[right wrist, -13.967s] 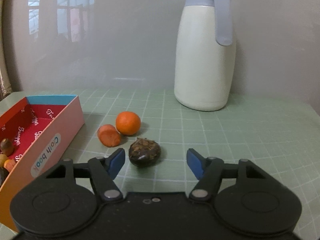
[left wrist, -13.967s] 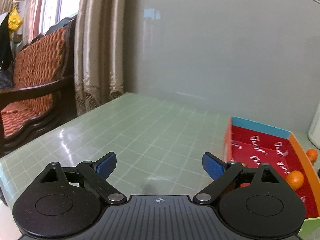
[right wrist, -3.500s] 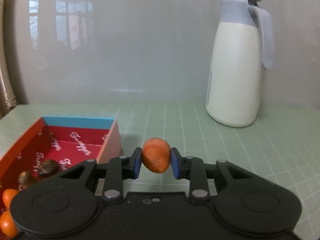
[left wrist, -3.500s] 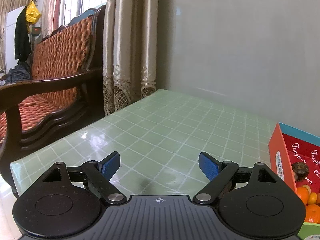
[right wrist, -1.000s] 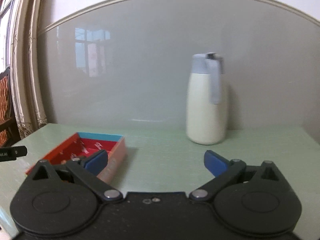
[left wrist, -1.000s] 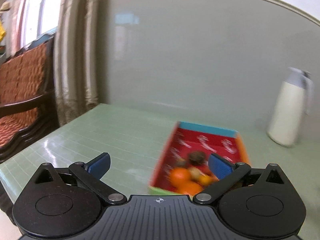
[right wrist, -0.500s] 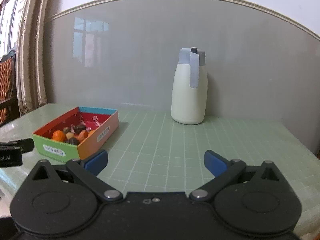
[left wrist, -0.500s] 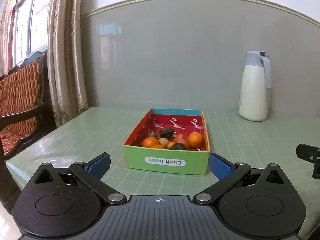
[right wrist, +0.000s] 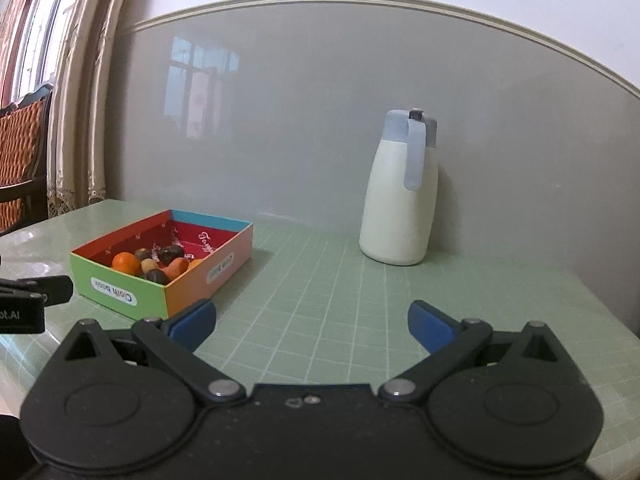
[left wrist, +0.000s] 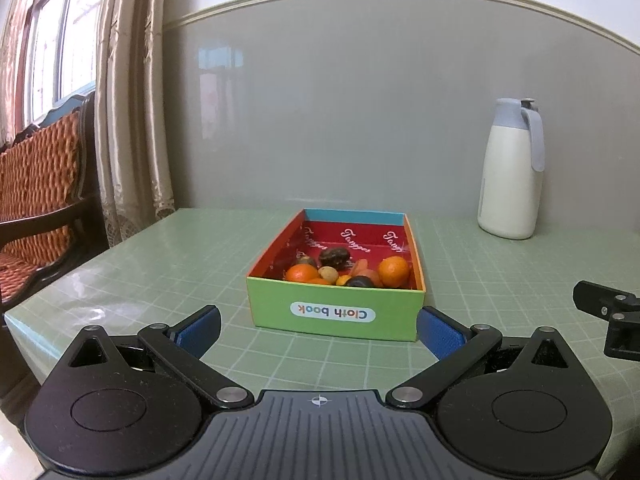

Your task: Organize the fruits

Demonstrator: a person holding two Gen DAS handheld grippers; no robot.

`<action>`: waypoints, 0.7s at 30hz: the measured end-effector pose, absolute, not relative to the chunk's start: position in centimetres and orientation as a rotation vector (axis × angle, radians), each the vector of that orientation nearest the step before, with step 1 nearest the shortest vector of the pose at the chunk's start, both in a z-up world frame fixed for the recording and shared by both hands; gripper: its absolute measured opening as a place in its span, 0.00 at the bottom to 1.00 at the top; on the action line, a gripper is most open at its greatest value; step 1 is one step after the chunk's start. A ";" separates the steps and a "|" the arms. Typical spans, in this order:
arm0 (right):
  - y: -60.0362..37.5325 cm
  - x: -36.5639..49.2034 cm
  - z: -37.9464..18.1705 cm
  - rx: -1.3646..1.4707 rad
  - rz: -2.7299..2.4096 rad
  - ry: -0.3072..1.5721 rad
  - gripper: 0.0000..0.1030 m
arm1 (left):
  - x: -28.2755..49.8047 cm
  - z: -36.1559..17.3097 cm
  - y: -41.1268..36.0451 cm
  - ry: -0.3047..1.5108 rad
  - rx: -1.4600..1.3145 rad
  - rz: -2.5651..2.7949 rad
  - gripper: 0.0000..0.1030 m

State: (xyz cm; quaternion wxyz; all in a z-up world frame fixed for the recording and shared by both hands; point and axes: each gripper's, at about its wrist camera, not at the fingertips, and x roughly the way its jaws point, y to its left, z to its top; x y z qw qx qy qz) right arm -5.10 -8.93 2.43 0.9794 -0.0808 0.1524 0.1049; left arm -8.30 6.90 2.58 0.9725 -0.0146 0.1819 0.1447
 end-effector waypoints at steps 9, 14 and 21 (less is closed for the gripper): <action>-9.4 -5.1 2.4 -0.152 0.215 0.313 1.00 | -8.2 2.5 7.0 0.372 -0.042 0.287 1.00; -9.6 -5.0 2.4 -0.146 0.215 0.315 1.00 | -8.1 2.6 6.9 0.373 -0.040 0.288 1.00; -9.7 -5.0 2.5 -0.144 0.215 0.316 1.00 | -8.1 2.5 6.9 0.371 -0.050 0.288 1.00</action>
